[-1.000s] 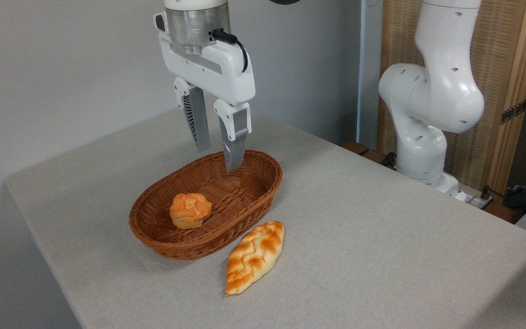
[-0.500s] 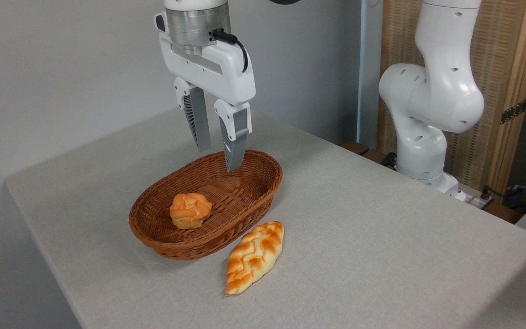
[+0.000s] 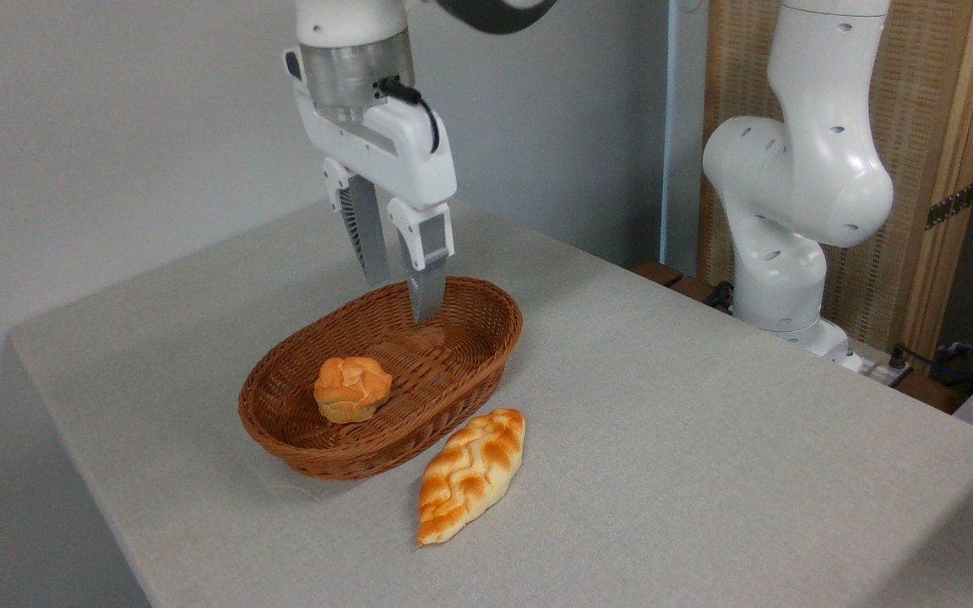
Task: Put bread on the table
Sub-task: 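Lower the open gripper onto the round orange bun in the basket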
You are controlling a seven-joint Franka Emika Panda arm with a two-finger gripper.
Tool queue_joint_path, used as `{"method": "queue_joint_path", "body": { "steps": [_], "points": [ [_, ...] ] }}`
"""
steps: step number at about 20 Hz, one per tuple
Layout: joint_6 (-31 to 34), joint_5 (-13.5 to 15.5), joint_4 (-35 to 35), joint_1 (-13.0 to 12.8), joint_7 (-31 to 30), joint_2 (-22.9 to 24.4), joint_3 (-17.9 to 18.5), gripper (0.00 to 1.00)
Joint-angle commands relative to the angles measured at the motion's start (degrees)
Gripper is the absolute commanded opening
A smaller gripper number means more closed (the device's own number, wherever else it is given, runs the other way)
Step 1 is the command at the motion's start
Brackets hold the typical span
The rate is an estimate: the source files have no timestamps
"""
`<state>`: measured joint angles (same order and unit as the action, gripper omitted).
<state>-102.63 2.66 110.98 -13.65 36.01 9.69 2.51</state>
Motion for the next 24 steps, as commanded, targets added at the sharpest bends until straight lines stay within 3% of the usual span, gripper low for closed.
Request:
{"method": "queue_joint_path", "body": {
  "steps": [1,4,10,24],
  "points": [
    [-7.56,0.33,3.00,-3.22,-2.26,-1.33,0.21,1.00],
    [-13.29,0.24,5.03,-5.32,-2.00,-2.73,0.21,1.00],
    [-15.93,-0.11,5.04,-8.14,-1.47,-7.39,0.21,1.00],
    [-21.38,-2.84,5.04,-8.23,-1.21,-13.38,0.30,1.00]
  ]
}}
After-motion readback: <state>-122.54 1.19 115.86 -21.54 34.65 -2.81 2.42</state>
